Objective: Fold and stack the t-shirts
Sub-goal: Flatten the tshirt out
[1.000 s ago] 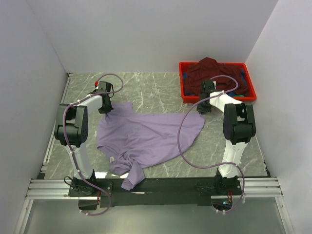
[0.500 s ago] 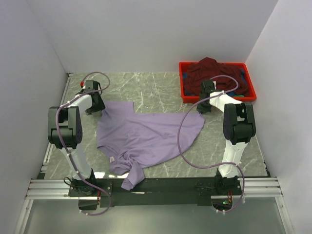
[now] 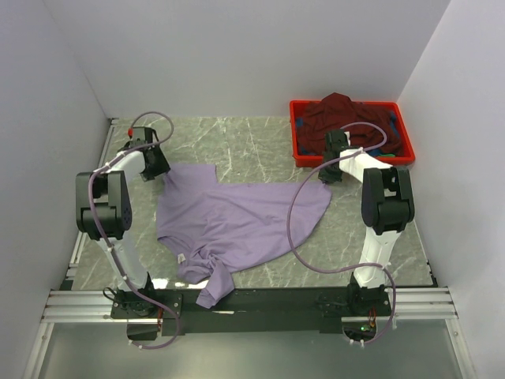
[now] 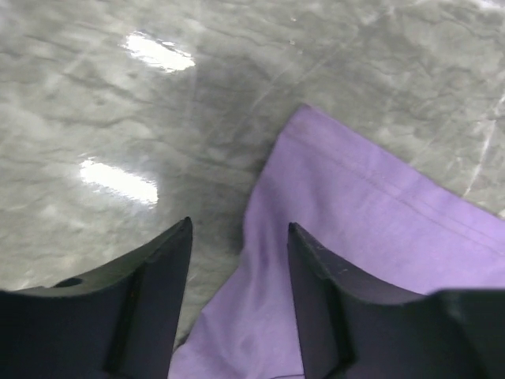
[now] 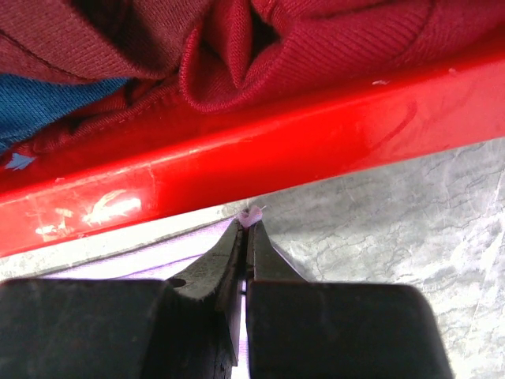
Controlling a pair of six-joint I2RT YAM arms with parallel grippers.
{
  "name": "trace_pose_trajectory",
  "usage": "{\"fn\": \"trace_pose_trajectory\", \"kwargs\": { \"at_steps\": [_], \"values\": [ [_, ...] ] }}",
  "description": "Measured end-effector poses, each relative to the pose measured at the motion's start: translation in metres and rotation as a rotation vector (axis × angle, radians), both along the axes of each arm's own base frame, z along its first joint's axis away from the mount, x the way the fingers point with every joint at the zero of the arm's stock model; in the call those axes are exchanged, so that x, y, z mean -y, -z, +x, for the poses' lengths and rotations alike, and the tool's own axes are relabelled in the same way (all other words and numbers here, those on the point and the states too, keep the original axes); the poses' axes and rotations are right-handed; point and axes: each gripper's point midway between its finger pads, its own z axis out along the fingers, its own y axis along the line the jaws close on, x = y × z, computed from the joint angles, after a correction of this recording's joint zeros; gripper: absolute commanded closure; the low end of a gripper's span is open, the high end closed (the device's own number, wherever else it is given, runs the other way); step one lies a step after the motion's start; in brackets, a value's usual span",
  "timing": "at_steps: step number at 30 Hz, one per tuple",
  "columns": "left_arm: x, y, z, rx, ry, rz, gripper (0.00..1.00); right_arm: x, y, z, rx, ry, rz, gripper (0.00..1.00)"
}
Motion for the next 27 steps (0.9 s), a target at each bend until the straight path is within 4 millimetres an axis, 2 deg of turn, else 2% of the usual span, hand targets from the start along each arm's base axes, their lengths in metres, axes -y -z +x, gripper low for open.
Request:
{"fn": "trace_pose_trajectory", "kwargs": {
  "at_steps": [6,9,18,24,25,27],
  "values": [
    [0.009,0.021,0.001,-0.037,0.029,-0.045,0.52,0.000,0.000,0.000,0.008,0.004,0.001,1.00],
    [0.013,0.019,0.005,-0.027,0.040,-0.057,0.57,0.001,0.000,0.000,0.014,0.006,-0.001,1.00],
    [0.019,0.022,0.007,-0.038,0.050,-0.018,0.60,0.001,0.000,0.000,0.019,0.010,-0.003,1.00],
    [0.022,0.023,0.006,-0.048,0.051,0.025,0.75,0.002,0.000,0.000,0.021,0.015,-0.004,1.00],
    [0.022,0.024,0.005,-0.051,0.052,0.029,0.83,0.002,0.000,0.000,0.021,0.015,-0.004,1.00],
    [0.021,0.024,0.005,-0.053,0.050,0.033,0.90,0.002,0.000,0.000,0.021,0.017,-0.005,1.00]
  ]
}}
